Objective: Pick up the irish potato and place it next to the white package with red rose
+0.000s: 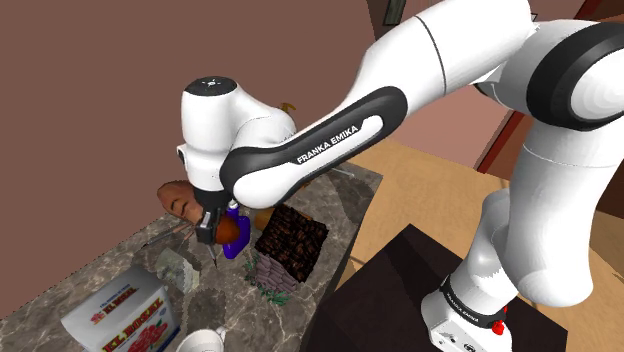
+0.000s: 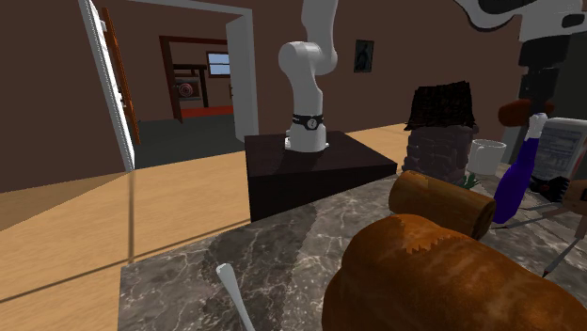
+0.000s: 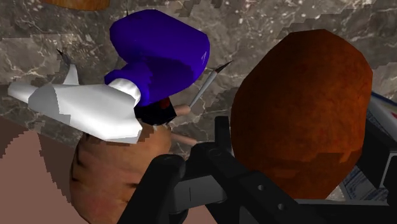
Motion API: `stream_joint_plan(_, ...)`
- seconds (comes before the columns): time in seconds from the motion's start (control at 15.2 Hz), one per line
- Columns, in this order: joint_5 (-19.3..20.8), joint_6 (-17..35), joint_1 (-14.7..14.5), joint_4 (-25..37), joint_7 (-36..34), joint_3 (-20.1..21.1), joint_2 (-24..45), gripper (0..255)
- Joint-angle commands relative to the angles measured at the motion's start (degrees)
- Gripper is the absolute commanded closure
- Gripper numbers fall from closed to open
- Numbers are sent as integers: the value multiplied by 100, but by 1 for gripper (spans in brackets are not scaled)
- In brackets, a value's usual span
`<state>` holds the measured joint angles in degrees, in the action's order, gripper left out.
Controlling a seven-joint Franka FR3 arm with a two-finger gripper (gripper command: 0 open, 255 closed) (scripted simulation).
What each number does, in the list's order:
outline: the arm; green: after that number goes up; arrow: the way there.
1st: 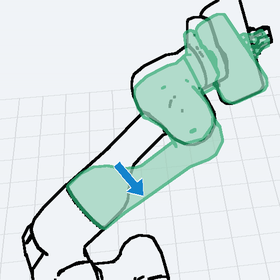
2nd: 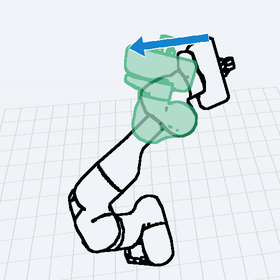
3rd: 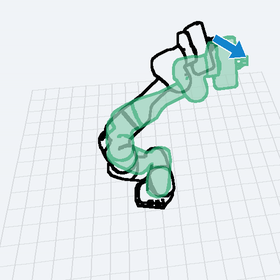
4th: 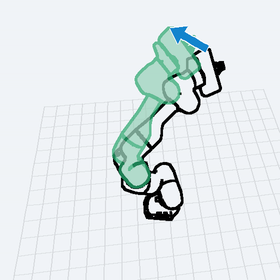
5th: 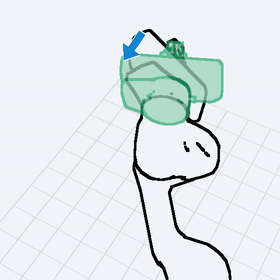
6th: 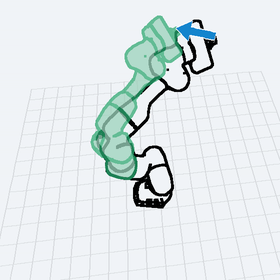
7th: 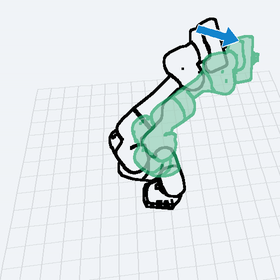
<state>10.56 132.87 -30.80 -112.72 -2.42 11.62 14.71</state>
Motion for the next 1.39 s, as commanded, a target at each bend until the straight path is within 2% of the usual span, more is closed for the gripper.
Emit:
stream_joint_plan(0.0, 43, 135, -9, -38, -37, -14, 99, 255)
stream_joint_plan(1.32, 511, 1351, -159, -275, -440, -245, 1110, 255)
